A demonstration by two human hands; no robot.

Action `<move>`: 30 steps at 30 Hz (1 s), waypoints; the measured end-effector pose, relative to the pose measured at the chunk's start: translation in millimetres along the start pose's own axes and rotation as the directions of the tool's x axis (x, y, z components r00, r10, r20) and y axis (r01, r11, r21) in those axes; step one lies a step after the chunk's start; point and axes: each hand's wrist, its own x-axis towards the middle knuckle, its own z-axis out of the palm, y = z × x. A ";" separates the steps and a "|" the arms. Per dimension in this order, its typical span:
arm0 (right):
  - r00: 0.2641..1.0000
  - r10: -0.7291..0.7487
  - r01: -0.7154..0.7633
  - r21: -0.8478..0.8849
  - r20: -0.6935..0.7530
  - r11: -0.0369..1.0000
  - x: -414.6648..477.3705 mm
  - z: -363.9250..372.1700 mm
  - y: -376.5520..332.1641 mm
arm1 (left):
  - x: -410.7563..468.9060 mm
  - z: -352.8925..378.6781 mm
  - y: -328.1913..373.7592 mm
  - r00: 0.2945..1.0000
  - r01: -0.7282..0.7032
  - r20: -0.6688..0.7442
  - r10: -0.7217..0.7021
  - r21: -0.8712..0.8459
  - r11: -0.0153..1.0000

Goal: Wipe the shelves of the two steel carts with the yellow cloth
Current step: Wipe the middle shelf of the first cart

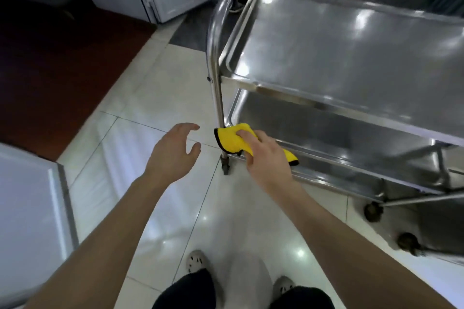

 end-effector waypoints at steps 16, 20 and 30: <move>0.988 0.135 -0.135 0.003 -0.075 0.991 4.7 -79.1 -172.3 | -20.5 -182.4 -18.9 0.989 -0.117 0.096 0.114 0.025 0.993; 0.981 0.164 -0.164 0.010 -0.108 0.986 24.4 -71.1 -213.1 | -3.1 -225.1 -48.3 0.985 -0.150 0.088 0.145 0.052 0.987; 0.979 0.151 -0.151 0.012 -0.137 0.988 118.0 -44.4 -264.8 | 84.1 -276.3 -98.3 0.974 -0.196 0.127 0.187 0.062 0.979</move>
